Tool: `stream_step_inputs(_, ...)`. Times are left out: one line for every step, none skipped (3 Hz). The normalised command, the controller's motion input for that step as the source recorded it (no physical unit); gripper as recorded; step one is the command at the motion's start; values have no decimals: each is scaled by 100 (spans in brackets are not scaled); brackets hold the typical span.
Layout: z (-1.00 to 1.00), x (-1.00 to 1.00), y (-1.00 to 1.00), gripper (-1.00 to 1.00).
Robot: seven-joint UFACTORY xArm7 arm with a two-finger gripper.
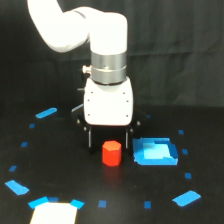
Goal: Pick up the red object from the table
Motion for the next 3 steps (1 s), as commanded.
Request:
stream_step_inputs(-27, -20, -39, 62)
stream_step_inputs(-28, -4, -27, 21)
stream_step_inputs(-28, 14, -17, -30)
